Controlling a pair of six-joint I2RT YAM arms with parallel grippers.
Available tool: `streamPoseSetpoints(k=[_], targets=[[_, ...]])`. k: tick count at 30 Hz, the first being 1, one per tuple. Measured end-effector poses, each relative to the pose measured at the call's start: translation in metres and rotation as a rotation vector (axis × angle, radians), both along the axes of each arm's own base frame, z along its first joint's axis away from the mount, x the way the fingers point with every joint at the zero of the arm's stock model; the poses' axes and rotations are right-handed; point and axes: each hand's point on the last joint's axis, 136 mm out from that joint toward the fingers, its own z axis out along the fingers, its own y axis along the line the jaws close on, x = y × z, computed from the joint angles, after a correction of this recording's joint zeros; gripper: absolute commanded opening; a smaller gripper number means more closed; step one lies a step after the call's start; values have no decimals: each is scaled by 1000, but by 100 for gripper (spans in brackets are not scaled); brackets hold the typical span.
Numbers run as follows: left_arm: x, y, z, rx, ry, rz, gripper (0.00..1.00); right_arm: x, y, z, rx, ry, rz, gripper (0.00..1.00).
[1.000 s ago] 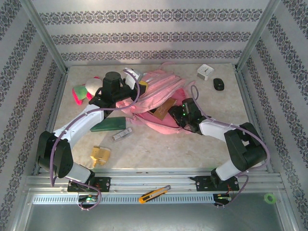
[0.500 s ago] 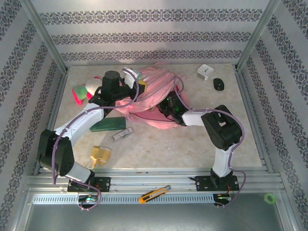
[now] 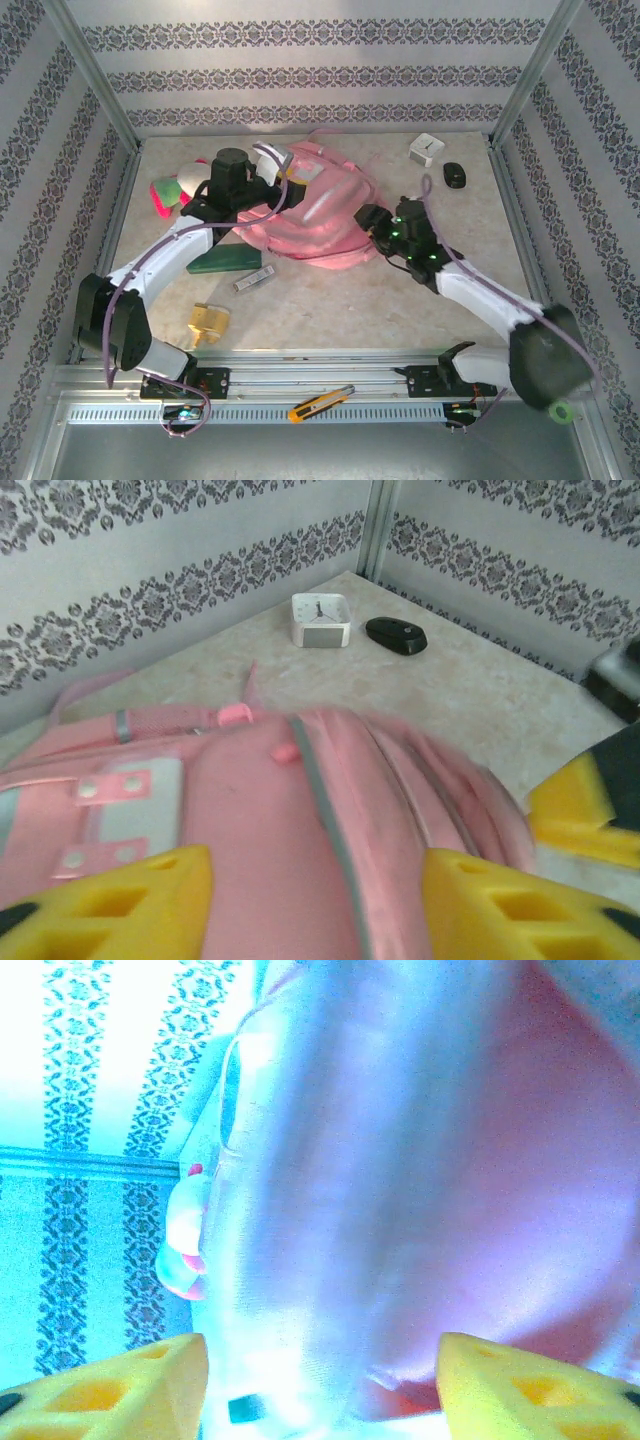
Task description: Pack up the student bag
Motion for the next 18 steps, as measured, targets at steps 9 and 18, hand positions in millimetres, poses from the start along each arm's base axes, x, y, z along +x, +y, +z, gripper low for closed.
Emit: streamPoseSetpoints(k=[9, 18], targets=[[-19, 38, -30, -24, 157, 200, 64, -31, -10, 33, -268, -47, 217, 66], [-42, 110, -108, -85, 403, 492, 64, -69, 99, -4, -925, -482, 1115, 62]])
